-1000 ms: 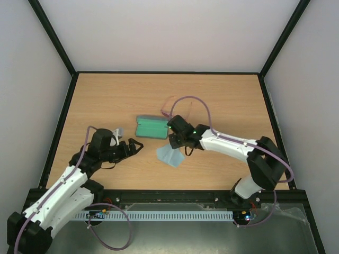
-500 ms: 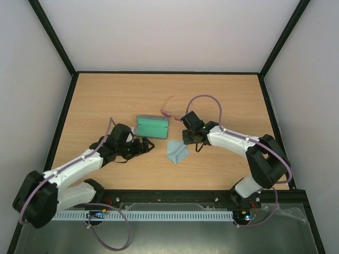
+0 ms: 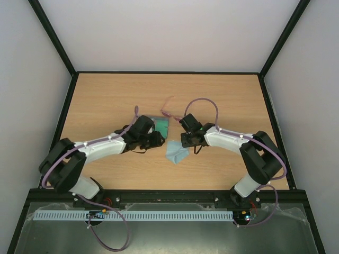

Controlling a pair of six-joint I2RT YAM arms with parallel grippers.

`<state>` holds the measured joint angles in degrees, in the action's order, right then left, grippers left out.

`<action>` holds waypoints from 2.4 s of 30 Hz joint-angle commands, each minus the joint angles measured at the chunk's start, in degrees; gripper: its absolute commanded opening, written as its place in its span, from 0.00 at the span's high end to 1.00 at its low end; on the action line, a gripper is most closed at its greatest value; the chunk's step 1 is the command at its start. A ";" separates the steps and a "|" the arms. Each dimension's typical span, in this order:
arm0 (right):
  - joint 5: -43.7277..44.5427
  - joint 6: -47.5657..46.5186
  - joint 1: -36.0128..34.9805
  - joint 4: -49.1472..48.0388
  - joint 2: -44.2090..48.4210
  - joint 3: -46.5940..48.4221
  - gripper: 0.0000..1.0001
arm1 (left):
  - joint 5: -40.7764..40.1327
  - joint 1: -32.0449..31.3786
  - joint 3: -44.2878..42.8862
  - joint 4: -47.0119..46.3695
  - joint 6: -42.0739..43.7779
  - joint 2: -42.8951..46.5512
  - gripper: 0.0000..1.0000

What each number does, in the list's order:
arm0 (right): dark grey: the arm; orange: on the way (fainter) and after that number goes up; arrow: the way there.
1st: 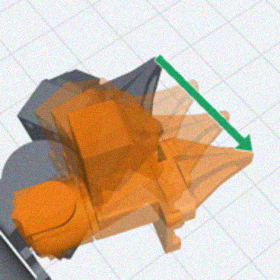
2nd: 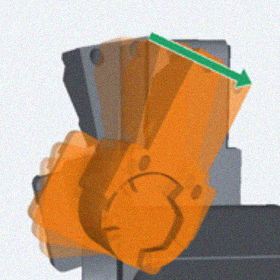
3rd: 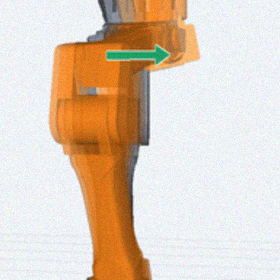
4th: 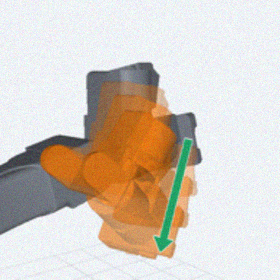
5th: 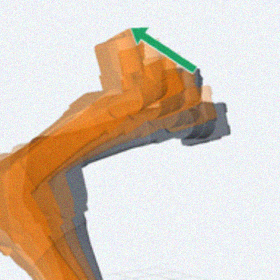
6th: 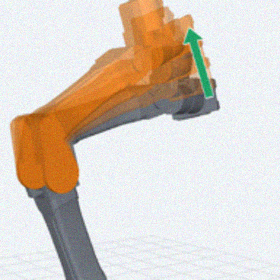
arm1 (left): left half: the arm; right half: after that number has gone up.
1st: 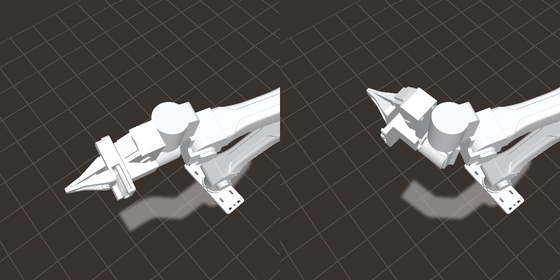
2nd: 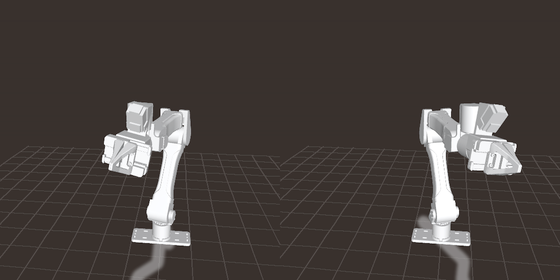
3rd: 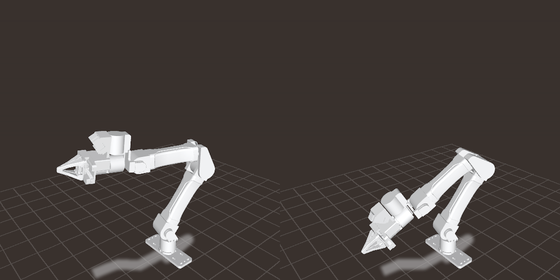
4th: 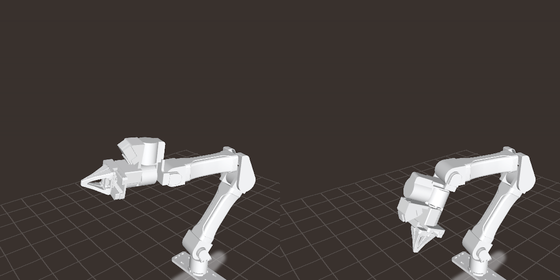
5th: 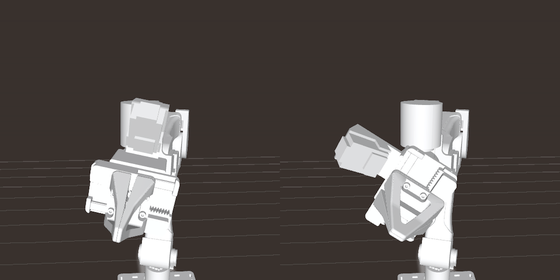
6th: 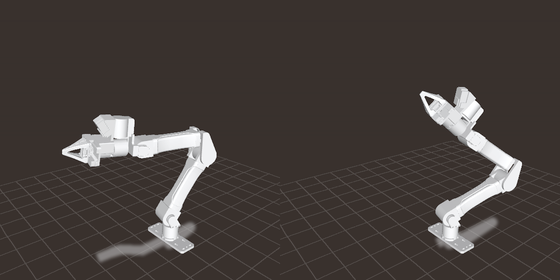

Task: Organize the sunglasses
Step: Adjust the glasses cleaning cloth at the center of the board, then fold the glasses cleaning cloth at the center of the board.

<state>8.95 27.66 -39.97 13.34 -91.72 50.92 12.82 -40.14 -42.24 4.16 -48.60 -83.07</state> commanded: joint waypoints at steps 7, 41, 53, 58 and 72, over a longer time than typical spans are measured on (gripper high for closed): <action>-1.01 2.06 -0.11 -0.17 -0.13 -1.81 0.99 | -6.24 -4.25 -6.12 -1.07 -0.91 -10.75 0.70; -2.52 2.88 1.82 -1.04 0.93 -3.08 0.99 | -17.31 -8.95 -16.22 5.15 -0.22 -25.04 0.92; -6.65 2.13 1.82 -1.64 5.55 -4.03 0.99 | -19.85 -9.98 -15.89 9.26 -0.27 -19.32 0.98; -8.79 1.54 1.52 0.43 10.68 -3.97 0.99 | -20.35 -10.84 -15.33 11.73 -0.31 -14.32 0.98; -5.82 7.83 -12.37 11.05 23.53 -1.27 0.99 | -23.09 -18.33 -13.31 20.22 -4.32 4.72 0.98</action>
<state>0.40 31.64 -49.04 17.32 -71.85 47.48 -7.94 -56.53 -56.71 19.14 -50.87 -83.29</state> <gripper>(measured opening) 0.016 0.020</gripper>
